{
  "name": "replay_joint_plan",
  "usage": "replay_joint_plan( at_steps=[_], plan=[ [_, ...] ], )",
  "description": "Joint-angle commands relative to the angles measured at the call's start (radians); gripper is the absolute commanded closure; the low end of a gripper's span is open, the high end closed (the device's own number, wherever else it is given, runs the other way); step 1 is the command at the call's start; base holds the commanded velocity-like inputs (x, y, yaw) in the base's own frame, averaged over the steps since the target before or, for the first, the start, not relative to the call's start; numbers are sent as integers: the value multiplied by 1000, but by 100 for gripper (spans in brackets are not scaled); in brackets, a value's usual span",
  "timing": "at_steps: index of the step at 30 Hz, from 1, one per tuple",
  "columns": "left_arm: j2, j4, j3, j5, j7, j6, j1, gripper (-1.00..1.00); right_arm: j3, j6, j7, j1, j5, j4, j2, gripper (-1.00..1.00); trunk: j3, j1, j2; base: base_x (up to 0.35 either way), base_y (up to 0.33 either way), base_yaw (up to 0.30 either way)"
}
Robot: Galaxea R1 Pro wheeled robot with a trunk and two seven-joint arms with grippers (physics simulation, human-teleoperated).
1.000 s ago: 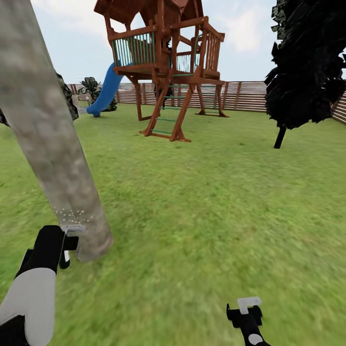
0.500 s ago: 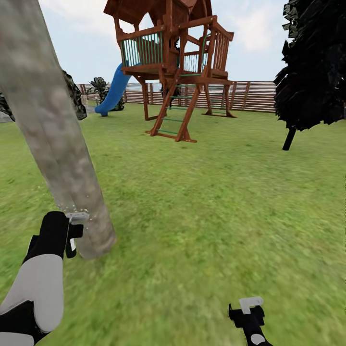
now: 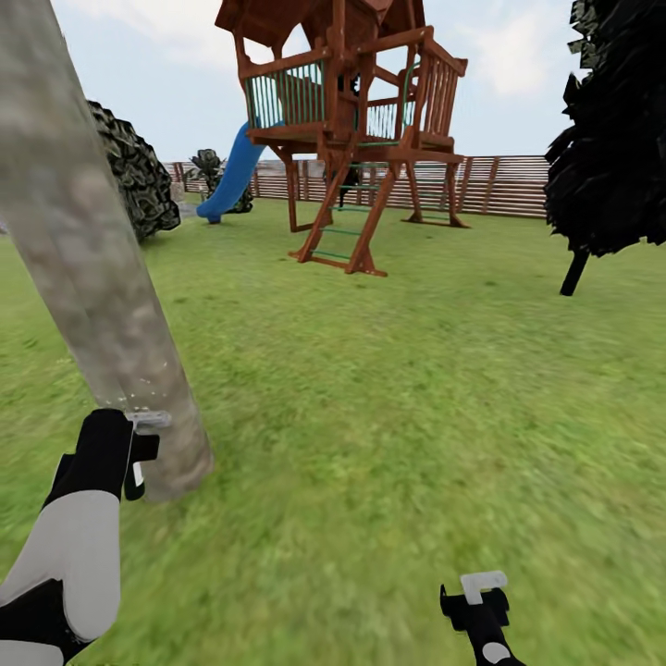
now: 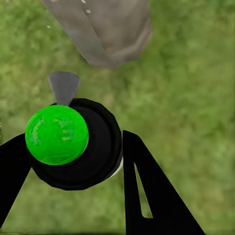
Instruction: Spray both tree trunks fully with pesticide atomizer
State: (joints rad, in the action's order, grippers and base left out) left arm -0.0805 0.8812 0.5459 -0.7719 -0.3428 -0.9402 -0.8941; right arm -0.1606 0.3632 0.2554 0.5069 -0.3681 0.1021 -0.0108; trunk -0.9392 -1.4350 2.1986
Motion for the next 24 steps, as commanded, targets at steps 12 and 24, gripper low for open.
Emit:
replay_joint_plan(
  at_steps=[12,24],
  plan=[
    [-5,-1,5,-15,-8,1,20,100,-7,3,2,1,-11,-1,0,-100,-1,0,0,168,-252,277],
    [4,1,2,-12,-8,1,22,100,-7,3,2,0,-11,-2,0,-100,-1,0,0,209,-215,163]
  ],
)
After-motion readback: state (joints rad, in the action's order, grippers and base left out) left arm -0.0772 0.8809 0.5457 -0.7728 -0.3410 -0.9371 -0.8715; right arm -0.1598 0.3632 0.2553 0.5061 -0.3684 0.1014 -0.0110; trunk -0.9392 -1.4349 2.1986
